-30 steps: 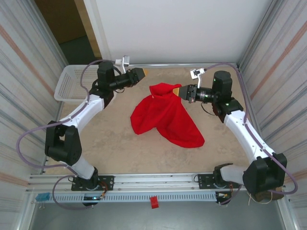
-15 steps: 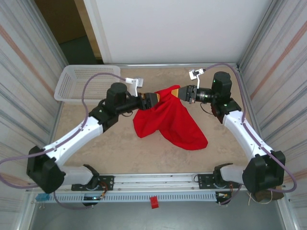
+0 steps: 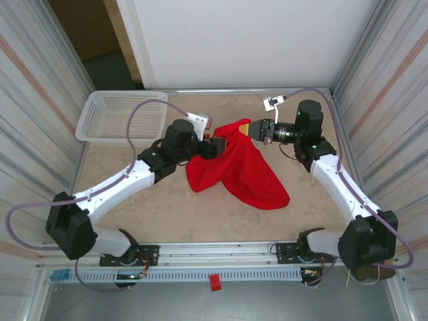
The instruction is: Fold the inside-out t-shirt
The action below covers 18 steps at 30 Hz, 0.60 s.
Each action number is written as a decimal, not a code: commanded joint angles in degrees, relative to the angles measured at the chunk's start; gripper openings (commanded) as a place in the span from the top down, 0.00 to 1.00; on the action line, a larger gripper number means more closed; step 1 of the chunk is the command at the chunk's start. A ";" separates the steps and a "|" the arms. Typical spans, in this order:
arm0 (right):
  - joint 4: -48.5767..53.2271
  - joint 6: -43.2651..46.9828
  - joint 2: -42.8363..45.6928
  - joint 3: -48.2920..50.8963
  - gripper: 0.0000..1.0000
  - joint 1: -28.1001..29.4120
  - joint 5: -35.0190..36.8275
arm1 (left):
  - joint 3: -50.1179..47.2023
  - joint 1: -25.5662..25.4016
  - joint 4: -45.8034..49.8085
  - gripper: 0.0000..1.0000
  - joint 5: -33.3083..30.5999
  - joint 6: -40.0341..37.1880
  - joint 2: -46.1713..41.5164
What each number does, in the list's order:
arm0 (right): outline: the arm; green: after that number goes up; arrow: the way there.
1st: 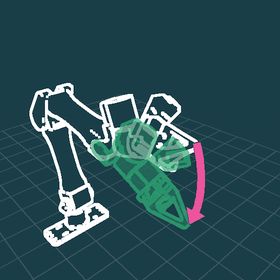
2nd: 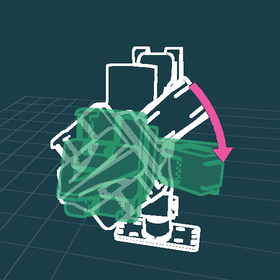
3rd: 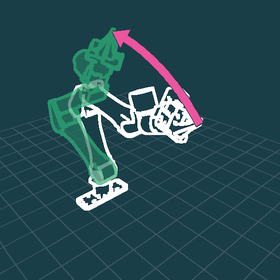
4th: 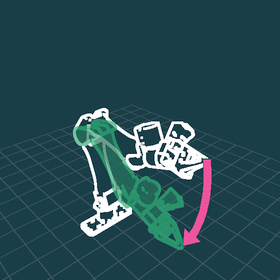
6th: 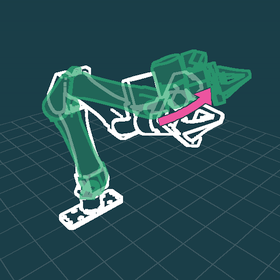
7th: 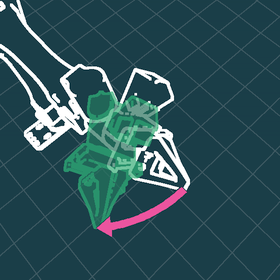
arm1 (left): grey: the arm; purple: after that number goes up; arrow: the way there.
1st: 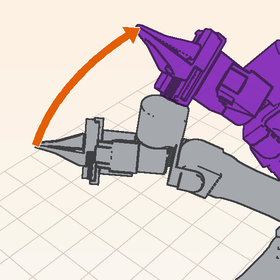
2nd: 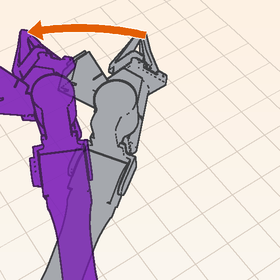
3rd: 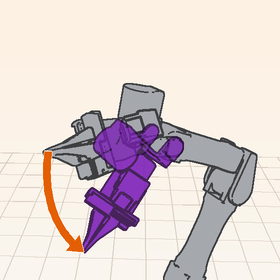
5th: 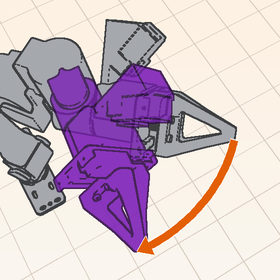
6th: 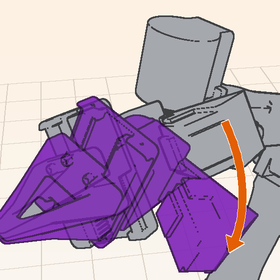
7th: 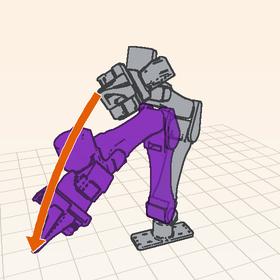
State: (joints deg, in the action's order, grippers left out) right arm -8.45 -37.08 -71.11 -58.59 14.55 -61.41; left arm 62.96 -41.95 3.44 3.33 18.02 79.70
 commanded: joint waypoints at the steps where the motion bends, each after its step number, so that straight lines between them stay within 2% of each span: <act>1: -2.01 -0.80 0.86 -0.39 1.00 0.22 -1.68 | 5.12 0.63 1.54 0.29 1.27 -4.45 4.43; 4: -2.16 -0.80 1.03 -0.06 1.00 -0.16 -2.08 | 7.91 2.04 -0.69 0.31 9.92 -3.91 8.88; 5: -2.41 -0.80 1.16 0.20 1.00 -0.51 -2.24 | 8.80 2.74 -1.84 0.35 13.93 -3.18 10.08; 6: -2.89 -1.03 1.31 0.52 1.00 -1.01 -2.44 | 9.39 3.34 -2.78 0.43 17.42 -2.64 10.92; 10: -7.50 -4.11 0.76 2.34 1.00 -4.39 -3.87 | 8.67 7.16 -9.33 0.95 31.71 2.44 11.35; 11: -7.98 -4.56 0.32 2.64 1.00 -5.32 -3.91 | 7.05 8.47 -13.12 1.00 35.45 4.95 10.53; 16: -5.83 -3.84 -3.90 2.79 1.00 -8.10 0.52 | -1.16 14.07 -37.72 1.00 49.69 23.02 7.14; 18: -1.09 -2.40 -6.22 1.30 0.66 -8.39 4.79 | -1.92 15.16 -45.27 1.00 52.74 28.81 7.35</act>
State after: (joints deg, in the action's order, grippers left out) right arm -12.64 -40.10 -74.67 -55.90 6.92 -60.97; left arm 62.43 -28.08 -23.92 44.93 34.35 89.30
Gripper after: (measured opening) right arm 0.207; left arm 0.056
